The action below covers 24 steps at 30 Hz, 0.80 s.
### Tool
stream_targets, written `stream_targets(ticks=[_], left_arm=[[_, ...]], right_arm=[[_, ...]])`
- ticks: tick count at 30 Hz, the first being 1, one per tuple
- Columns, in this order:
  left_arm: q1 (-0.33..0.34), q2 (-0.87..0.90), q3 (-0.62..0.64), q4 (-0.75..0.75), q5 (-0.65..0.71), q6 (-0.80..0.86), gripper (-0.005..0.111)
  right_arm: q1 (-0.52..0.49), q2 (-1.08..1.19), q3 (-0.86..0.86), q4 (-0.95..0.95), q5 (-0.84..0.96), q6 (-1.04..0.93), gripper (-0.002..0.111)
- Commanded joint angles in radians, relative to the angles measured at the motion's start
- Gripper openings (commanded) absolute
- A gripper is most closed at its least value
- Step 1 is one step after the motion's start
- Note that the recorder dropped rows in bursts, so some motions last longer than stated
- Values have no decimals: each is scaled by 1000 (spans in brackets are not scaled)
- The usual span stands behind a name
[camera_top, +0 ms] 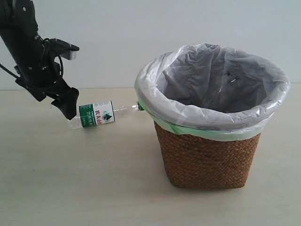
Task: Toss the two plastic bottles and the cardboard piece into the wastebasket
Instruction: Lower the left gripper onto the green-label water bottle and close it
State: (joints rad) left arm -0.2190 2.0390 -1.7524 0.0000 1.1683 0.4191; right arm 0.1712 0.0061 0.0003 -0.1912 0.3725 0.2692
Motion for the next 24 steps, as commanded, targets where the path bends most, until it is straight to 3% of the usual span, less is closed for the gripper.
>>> stream_targets(ticks=[1,7,15,24], left_arm=[[-2,20,-3,0,-117,125,105],[-2,26,-3,0,-242,192,105],[-2,95,-13,0,-290,400,105],[-21,203,-138,-23,-284,456,105]], right_arm=[[-2,-6,0,-2,-2,0,0],[-2,-6,0,-2,-2,0,0],[-2,-6,0,-2,-2,0,0],[-2,-6,0,-2,-2,0,0]])
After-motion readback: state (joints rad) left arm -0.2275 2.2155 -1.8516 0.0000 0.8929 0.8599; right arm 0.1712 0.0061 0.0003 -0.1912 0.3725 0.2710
